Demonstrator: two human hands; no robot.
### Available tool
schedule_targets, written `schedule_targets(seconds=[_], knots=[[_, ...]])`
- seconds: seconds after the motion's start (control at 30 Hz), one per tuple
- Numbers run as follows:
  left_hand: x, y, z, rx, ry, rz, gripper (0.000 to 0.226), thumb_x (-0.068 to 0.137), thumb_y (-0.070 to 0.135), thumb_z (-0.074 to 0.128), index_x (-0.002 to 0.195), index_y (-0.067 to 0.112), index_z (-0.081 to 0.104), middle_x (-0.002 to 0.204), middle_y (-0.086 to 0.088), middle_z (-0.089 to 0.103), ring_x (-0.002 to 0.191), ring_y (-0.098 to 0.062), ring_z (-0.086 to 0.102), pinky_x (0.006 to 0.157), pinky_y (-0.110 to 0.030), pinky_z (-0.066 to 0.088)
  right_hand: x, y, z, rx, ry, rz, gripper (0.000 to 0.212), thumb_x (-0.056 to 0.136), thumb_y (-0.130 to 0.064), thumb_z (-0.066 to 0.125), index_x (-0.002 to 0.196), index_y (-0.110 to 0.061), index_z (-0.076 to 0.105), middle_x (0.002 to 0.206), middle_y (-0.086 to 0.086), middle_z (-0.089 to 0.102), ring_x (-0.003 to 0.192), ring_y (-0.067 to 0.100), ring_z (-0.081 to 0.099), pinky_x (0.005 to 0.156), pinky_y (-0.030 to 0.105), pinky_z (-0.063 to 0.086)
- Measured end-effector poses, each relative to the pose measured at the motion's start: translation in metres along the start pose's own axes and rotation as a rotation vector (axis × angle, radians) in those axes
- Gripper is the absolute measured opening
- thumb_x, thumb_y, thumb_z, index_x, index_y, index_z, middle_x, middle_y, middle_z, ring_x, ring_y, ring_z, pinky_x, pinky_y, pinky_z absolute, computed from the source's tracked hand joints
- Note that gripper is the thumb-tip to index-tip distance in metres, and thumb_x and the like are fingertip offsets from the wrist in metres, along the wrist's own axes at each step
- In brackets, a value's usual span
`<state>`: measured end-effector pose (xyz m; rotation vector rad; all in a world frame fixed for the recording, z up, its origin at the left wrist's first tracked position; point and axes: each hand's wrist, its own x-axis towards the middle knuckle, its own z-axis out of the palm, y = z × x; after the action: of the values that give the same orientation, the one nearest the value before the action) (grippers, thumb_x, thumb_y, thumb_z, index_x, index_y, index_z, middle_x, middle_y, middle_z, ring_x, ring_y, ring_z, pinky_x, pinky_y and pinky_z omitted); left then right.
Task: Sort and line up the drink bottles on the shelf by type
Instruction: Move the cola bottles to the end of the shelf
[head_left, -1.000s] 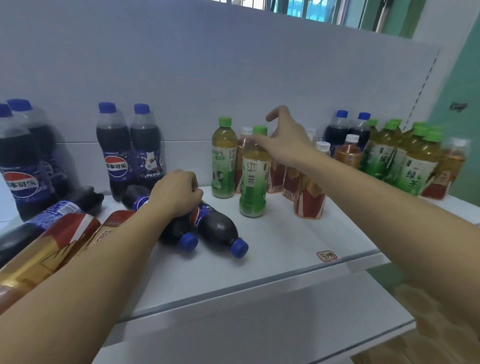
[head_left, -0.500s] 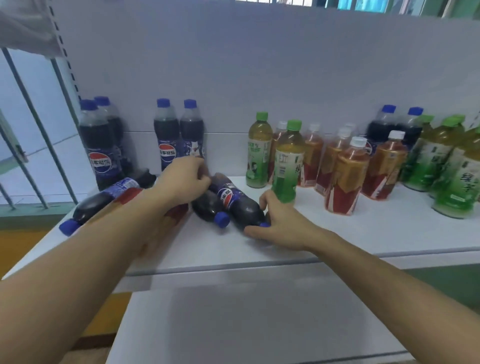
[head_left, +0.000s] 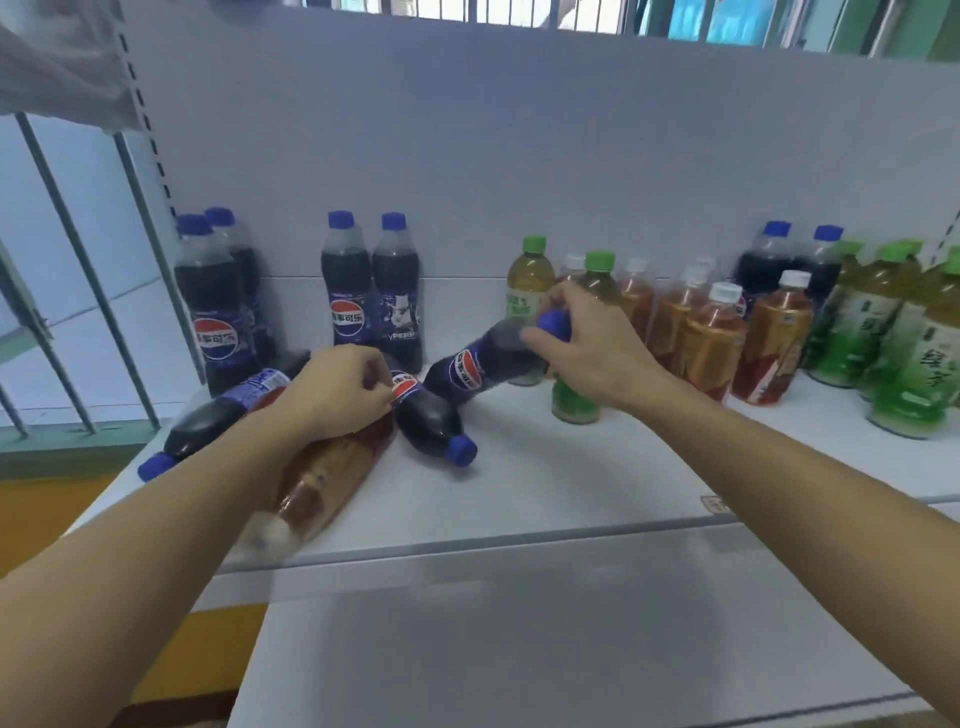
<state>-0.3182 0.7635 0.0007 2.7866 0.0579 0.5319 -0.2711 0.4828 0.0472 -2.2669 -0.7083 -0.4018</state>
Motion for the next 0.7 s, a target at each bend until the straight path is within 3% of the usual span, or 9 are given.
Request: schedule_targets(seconds=[0.2, 0.33, 0.53, 0.7], knots=[[0.006, -0.013, -0.004, -0.025, -0.032, 0.122, 0.011, 0.086, 0.018, 0.063, 0.088, 0.028, 0.066, 0.090, 0.006, 0.069, 0.080, -0.012, 0.062, 0.074, -0.028, 0.049, 0.079, -0.037, 0.003, -0.122, 0.007, 0.021, 0.030, 0.094, -0.039, 0.061, 0.116, -0.019, 0.059, 0.107, 0.000, 0.061, 0.093, 0.019, 0.057, 0.075, 0.027, 0.039], [0.002, -0.017, -0.001, -0.053, 0.036, 0.132, 0.010, 0.089, 0.018, 0.064, 0.091, 0.028, 0.066, 0.089, 0.010, 0.062, 0.073, -0.004, 0.053, 0.064, -0.013, 0.034, 0.118, -0.053, 0.022, -0.085, -0.005, 0.083, 0.035, 0.089, -0.041, 0.064, 0.117, -0.019, 0.063, 0.111, 0.002, 0.064, 0.098, 0.021, 0.061, 0.077, 0.028, 0.044], [0.003, -0.016, 0.001, -0.063, 0.058, 0.174, 0.007, 0.091, 0.019, 0.059, 0.090, 0.025, 0.062, 0.089, 0.005, 0.058, 0.081, -0.012, 0.054, 0.074, -0.023, 0.039, 0.142, -0.071, 0.049, -0.039, -0.100, 0.166, 0.040, 0.090, -0.044, 0.064, 0.117, -0.015, 0.060, 0.104, 0.005, 0.068, 0.077, 0.017, 0.058, 0.057, 0.027, 0.047], [0.007, -0.022, 0.004, -0.095, 0.058, 0.164, 0.005, 0.092, 0.018, 0.059, 0.091, 0.023, 0.061, 0.092, 0.002, 0.063, 0.085, -0.016, 0.059, 0.075, -0.025, 0.043, 0.135, -0.066, 0.051, -0.006, -0.052, 0.211, 0.043, 0.093, -0.051, 0.062, 0.123, -0.021, 0.054, 0.113, 0.003, 0.064, 0.090, 0.018, 0.062, 0.060, 0.029, 0.049]])
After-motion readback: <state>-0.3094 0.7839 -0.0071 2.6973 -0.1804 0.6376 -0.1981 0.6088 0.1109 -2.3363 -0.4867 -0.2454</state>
